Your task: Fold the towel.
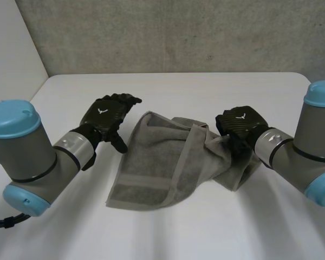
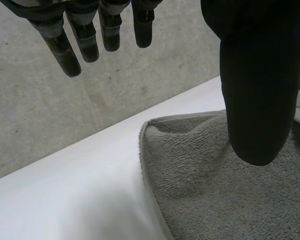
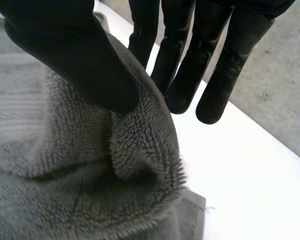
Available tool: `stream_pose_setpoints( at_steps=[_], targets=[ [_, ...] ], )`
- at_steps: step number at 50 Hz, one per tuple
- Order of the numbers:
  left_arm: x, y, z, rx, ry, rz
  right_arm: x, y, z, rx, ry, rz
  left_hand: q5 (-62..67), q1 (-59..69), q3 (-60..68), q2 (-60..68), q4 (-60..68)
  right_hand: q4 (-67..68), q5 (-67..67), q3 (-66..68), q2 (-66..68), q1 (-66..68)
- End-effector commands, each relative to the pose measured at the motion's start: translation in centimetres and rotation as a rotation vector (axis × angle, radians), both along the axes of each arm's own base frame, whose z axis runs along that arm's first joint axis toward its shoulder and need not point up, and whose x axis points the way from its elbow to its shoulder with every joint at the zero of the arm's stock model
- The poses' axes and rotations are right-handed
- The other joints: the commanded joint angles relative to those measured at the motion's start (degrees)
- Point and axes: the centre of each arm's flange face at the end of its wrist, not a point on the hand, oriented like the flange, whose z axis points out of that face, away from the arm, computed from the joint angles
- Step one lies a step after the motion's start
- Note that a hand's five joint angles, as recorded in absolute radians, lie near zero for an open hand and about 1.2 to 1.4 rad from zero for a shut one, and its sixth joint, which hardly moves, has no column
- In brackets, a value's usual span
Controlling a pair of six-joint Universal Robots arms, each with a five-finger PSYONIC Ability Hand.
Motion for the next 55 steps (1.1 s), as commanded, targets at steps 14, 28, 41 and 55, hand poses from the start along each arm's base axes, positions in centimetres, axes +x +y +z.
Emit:
stream_pose_setpoints(
  at_steps=[14, 28, 41, 55],
  targets=[
    [2.2, -0.7, 2.6, -0.027, 0.016, 0.066, 9.9, 12.5, -1.3, 0.034, -0.032, 0.380, -0.2, 0.5, 0.8, 0.9, 0.9, 11.6, 14.0, 12.0, 12.5, 25.2],
    [2.5, 0.0, 2.1, 0.042, -0.014, 0.063, 5.1, 7.6, 1.6, -0.018, -0.052, 0.042, 0.0, 0.6, 1.0, 1.1, 1.0, -39.9, -37.6, -39.5, -39.1, -26.4],
    [-1.6, 5.2, 2.0, 0.053, -0.025, -0.110, -1.8, 4.3, 2.0, 0.047, -0.090, -0.089, 1.2, 1.8, 2.2, 2.3, 2.2, -38.8, -36.4, -38.4, -37.9, -25.2],
    [-5.5, 8.0, 1.0, -0.012, -0.089, -0.253, -5.3, 3.6, 0.0, 0.164, -0.096, -0.131, 2.0, 2.6, 3.0, 3.1, 3.0, -37.9, -35.5, -37.5, -37.1, -24.4]
  ],
)
